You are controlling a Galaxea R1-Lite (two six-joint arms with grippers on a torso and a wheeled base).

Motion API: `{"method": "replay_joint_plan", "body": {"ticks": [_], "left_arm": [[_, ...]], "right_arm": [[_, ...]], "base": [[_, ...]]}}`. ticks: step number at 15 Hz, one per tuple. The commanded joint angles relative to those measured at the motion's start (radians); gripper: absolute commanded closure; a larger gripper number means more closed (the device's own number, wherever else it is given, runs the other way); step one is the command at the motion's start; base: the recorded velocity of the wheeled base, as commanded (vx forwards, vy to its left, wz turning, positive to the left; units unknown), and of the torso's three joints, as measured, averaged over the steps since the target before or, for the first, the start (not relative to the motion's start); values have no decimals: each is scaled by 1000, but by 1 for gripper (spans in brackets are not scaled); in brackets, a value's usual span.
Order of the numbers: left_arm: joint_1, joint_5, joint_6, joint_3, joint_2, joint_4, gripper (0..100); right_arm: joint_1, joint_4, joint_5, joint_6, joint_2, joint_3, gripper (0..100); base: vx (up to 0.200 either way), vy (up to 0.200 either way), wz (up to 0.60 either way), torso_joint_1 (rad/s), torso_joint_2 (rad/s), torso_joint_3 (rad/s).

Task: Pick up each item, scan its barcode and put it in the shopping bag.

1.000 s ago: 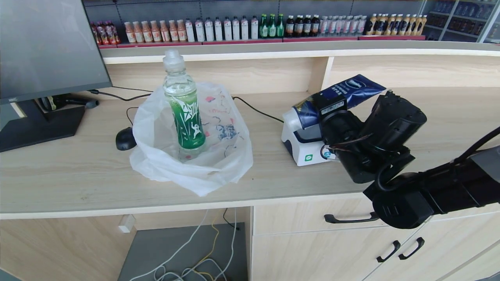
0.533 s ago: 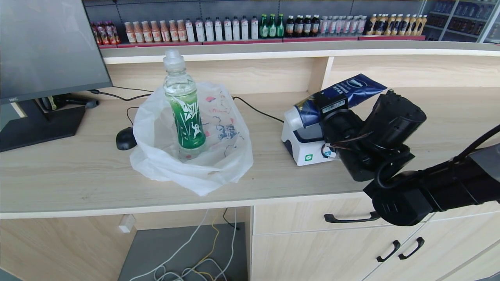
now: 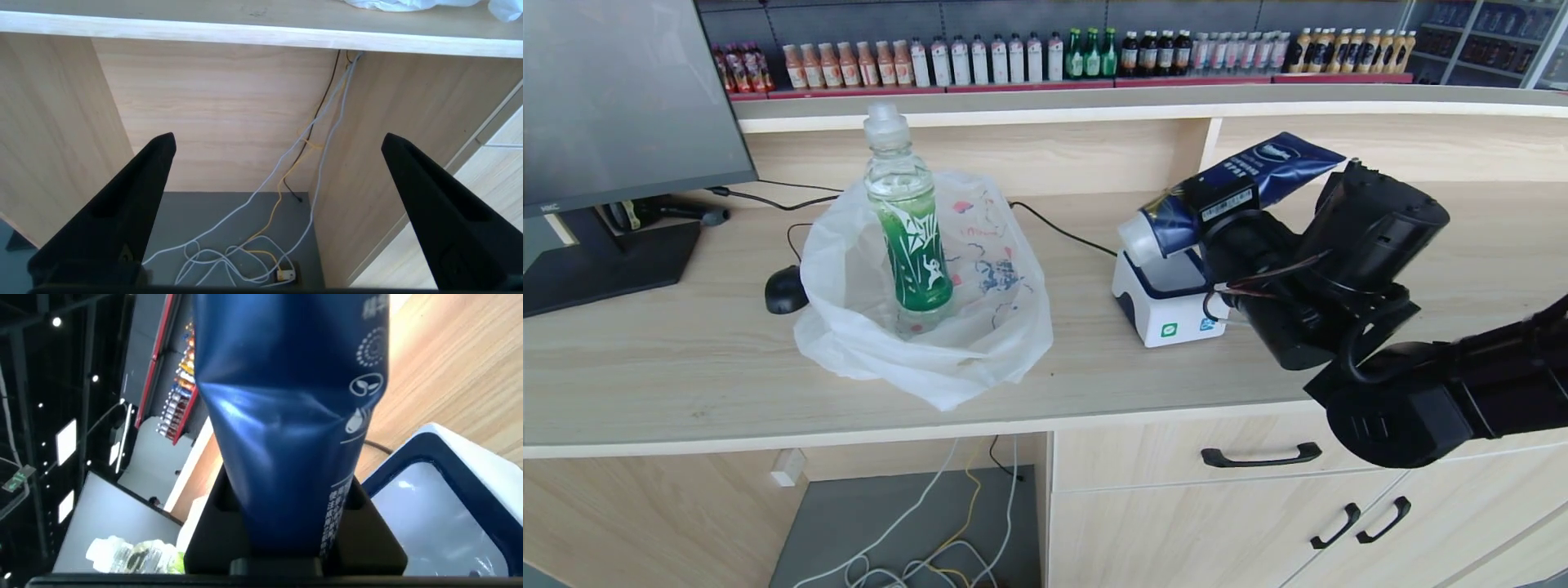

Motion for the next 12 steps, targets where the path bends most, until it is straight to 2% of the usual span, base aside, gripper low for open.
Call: {"method": "replay_joint_plan", "body": {"ticks": [1, 7, 12], "left_arm": [[0, 0, 0, 0, 0, 0, 0], [0, 0, 0, 0, 0, 0, 0], [0, 0, 0, 0, 0, 0, 0]], "right_arm": [[19, -1, -1, -35, -62, 2, 100], [91, -3, -5, -237, -142, 15, 100], [170, -20, -21, -452, -202, 87, 100]], "base": [[0, 0, 0, 0, 0, 0], [0, 0, 0, 0, 0, 0], [0, 0, 0, 0, 0, 0]]}}
